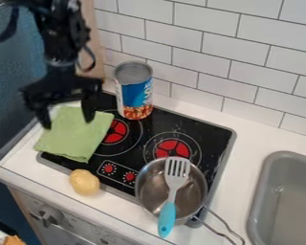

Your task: Move tin can on the left burner

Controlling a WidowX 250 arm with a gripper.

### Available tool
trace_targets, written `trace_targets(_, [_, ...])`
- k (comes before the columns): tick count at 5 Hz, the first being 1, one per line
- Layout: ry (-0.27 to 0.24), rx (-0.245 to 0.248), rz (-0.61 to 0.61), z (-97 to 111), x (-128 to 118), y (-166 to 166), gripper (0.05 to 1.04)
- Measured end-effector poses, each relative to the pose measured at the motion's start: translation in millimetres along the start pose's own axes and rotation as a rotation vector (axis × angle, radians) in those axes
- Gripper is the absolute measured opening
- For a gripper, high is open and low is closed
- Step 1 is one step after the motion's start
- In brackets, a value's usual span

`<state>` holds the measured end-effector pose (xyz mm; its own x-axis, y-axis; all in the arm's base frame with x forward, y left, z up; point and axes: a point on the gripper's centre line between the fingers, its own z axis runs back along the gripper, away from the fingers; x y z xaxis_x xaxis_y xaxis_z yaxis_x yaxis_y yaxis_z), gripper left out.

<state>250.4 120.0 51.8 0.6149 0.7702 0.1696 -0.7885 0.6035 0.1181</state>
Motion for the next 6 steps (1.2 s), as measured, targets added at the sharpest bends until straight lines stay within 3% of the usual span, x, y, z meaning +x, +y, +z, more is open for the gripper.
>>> trace_targets(3, [-0.122,0.072,0.365,-4.0,82.5,-7.2,1.001])
trace_targets(5, [-0.206,0.031,0.387,-10.2,96.4,-54.5,1.001])
trace_targets(6, [-0.177,-0.012,0.402,-19.2,103.5,-76.0,1.001])
